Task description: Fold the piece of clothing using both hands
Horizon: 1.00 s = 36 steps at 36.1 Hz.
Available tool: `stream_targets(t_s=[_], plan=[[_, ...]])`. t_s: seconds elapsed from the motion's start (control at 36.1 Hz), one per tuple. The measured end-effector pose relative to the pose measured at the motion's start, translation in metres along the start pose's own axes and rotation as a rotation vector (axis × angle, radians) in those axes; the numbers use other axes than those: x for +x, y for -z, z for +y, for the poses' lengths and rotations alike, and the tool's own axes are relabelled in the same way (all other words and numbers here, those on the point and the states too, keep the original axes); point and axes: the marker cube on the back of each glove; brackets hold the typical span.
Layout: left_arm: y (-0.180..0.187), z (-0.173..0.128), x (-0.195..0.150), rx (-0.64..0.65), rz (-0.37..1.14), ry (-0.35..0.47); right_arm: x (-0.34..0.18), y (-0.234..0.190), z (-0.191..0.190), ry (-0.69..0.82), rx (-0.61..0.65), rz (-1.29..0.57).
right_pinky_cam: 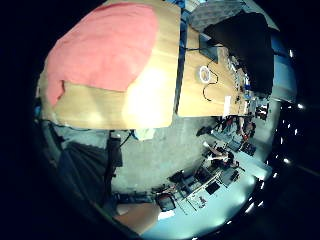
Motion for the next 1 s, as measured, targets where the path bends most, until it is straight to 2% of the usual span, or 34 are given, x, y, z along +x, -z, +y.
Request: stream_targets(t_s=[0.11,0.25,0.55,0.72,1.0], plan=[[-0.001,-0.004,0.0,0.005,0.007,-0.006,0.0,0.002,0.002,-0.003,0.005,0.011],[0.004,0.005,0.004,0.022,0.007,-0.009,0.0,0.007,0.006,0.003,0.023,0.014],[0.012,0.018,0.005,0.031,0.016,0.036,0.006,0.014,0.024,-0.012,0.014,0.032],[0.008,0.01,0.002,-0.015,0.004,0.041,0.01,0.017,0.022,-0.014,0.015,0.051],[0.003,0.002,0.001,-0.005,-0.02,0.068,0.014,0.011,0.005,-0.047,-0.006,0.071]])
